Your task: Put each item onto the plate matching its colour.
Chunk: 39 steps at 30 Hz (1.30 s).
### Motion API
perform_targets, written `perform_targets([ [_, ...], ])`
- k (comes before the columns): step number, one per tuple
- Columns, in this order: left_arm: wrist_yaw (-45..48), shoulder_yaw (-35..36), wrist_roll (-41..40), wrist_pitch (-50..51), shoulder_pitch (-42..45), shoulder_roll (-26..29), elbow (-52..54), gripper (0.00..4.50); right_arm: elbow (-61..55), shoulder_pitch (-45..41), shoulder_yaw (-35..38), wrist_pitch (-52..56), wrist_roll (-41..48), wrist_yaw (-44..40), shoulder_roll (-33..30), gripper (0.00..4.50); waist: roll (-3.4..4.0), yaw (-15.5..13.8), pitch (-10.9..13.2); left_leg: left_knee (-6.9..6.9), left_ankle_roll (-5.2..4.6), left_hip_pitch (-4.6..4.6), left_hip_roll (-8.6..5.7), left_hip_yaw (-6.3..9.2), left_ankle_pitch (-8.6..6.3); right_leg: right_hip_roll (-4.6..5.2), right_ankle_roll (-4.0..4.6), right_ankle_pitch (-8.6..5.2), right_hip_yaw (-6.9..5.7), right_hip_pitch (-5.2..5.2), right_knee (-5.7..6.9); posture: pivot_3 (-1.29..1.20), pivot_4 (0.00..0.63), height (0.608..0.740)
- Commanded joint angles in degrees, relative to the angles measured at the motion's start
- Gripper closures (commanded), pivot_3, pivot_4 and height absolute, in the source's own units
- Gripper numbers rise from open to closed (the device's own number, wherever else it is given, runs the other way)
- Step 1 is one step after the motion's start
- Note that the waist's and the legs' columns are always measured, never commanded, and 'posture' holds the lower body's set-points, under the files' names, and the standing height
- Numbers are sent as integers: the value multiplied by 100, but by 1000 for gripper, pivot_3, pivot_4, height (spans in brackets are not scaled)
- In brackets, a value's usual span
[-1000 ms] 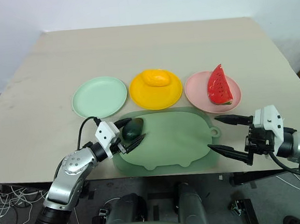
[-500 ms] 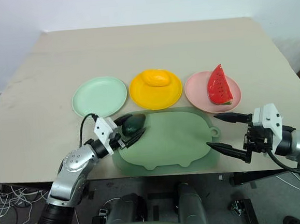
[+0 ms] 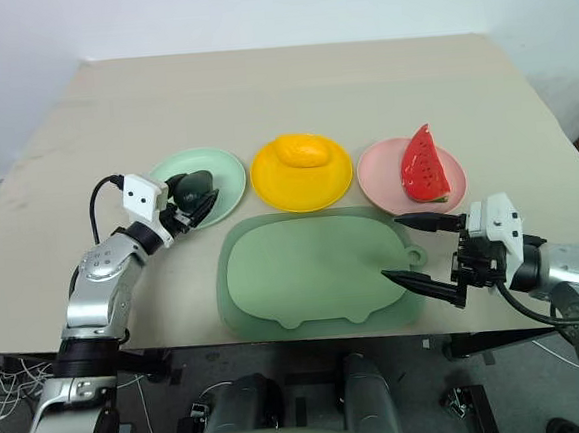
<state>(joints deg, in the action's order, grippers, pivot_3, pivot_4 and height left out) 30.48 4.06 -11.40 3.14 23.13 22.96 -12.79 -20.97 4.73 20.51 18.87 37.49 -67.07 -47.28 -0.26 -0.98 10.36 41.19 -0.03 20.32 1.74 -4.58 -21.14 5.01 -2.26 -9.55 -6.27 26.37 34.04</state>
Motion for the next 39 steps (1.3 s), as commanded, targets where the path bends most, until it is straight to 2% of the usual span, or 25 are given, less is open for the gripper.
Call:
perform_targets([
  [1,-31,179,66,-460,393,37,-569,1239,-58,-115,-11,-24,104,64,53,0,0,4,0,0,0,0,0,0,0,0,0,0,0,0,0,0,150,733],
  [7,-78,219,40,-673,605,-19,-1076,1239,-108,-100,-44,-31,104,134,104,0,-1,14,0,-1,1,-2,1,-2,0,1,0,1,0,0,2,0,150,733],
  [9,-44,230,19,-653,611,-24,-1112,509,-112,-81,-39,-47,98,143,114,0,-1,14,0,-1,1,-2,1,-2,1,1,0,1,0,0,3,0,150,733],
  [11,7,246,-34,-582,598,-23,-1110,37,-110,-68,-27,-70,95,148,123,0,-1,14,0,0,1,-2,1,-2,1,1,0,1,-1,0,3,0,150,733],
  [20,142,448,-325,-442,397,131,-169,13,-48,-98,-30,-112,97,114,138,0,-1,15,0,0,1,-2,3,-1,1,2,-1,1,0,0,4,0,150,733],
  [25,193,835,-676,171,-357,645,1675,13,77,-159,-95,-224,43,42,161,0,-1,46,0,-3,2,-6,6,-4,1,2,0,1,3,2,7,0,150,733],
  [30,721,1686,-1695,878,-1411,1268,2903,13,158,-209,-157,-311,-9,49,189,0,-1,20,0,-3,3,-8,11,-3,1,2,1,1,4,2,8,0,150,733],
  [34,1586,2419,-2250,905,-2171,1745,2809,13,332,-355,-227,-424,-98,31,184,0,-1,12,0,-2,2,-7,10,-3,1,2,2,-2,3,3,7,0,150,733],
  [39,2290,2887,-2361,540,-2430,2010,2104,13,805,-551,-131,-727,-196,-181,108,0,-1,11,0,-1,2,-4,6,-4,1,1,17,-11,1,4,5,0,150,733],
])
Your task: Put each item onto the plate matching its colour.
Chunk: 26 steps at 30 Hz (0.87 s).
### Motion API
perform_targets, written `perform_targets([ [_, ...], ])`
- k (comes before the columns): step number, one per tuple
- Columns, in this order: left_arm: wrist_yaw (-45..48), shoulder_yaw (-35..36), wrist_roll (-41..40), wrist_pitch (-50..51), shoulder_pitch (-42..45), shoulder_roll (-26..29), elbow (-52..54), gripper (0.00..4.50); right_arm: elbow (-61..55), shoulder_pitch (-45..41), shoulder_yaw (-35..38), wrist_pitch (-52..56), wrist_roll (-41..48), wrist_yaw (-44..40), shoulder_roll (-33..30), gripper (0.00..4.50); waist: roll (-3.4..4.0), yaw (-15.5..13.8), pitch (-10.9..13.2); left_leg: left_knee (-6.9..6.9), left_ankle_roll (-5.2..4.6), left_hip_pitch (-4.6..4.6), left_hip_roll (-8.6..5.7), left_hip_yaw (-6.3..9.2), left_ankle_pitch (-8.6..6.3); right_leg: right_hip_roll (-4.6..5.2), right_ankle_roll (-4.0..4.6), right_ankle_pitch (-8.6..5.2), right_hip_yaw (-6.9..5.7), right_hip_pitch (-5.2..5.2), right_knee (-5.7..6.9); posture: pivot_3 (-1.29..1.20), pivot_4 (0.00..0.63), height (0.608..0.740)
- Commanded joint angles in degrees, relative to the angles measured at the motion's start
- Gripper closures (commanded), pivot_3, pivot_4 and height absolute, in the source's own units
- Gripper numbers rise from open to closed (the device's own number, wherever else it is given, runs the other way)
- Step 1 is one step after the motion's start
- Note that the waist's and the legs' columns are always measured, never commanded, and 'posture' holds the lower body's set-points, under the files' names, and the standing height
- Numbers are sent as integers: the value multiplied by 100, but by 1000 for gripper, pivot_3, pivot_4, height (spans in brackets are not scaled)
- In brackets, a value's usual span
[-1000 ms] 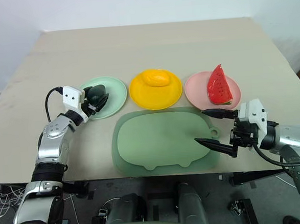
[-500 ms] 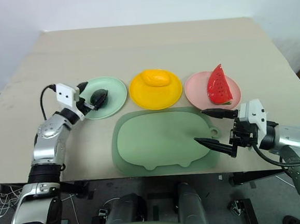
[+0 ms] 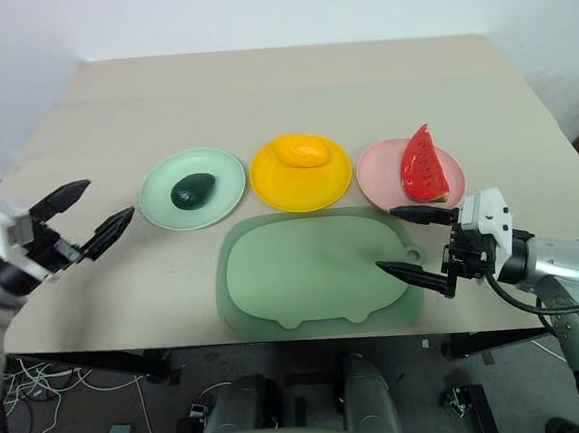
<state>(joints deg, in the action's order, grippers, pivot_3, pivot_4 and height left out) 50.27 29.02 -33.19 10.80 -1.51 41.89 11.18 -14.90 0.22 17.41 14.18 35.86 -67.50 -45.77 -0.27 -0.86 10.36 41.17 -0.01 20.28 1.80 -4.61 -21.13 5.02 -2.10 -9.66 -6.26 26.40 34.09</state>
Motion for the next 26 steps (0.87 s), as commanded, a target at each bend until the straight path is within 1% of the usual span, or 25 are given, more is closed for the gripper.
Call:
perform_targets([
  [1,442,439,-216,-283,47,143,-433,13,246,-109,185,-311,-48,-148,-33,0,0,-1,0,0,0,1,0,-1,0,0,1,0,0,0,0,0,150,733],
  [3,695,549,-275,-436,89,176,-725,13,259,-102,177,-357,-68,-138,-20,0,0,5,0,-1,0,1,0,-2,0,-1,0,0,0,0,0,0,150,733],
  [5,1019,654,-363,-771,164,93,-1015,13,279,-79,191,-381,-59,-160,-33,0,0,11,0,-1,0,2,1,-5,0,-1,-7,4,0,3,0,0,150,733],
  [6,1103,650,-385,-745,123,109,-1076,13,303,-79,189,-398,-63,-180,-45,0,0,10,0,-1,0,2,1,-5,0,-1,-8,5,0,3,0,0,150,733],
  [11,1451,515,-596,-720,-84,-73,-1036,13,466,-139,211,-470,-113,-252,-106,0,0,10,0,-1,0,1,2,-8,0,0,-14,9,1,3,0,0,150,733],
  [20,1967,320,-578,-876,-264,-227,-1136,13,705,82,533,-729,-173,-364,-128,0,0,5,0,-1,0,2,2,-9,0,-1,-13,9,0,3,-1,0,150,733],
  [26,2167,143,-530,-1021,124,-279,-1462,13,634,205,585,-861,-195,-194,-12,0,0,9,0,-1,0,1,3,-6,0,-1,-13,9,1,2,0,0,150,733],
])
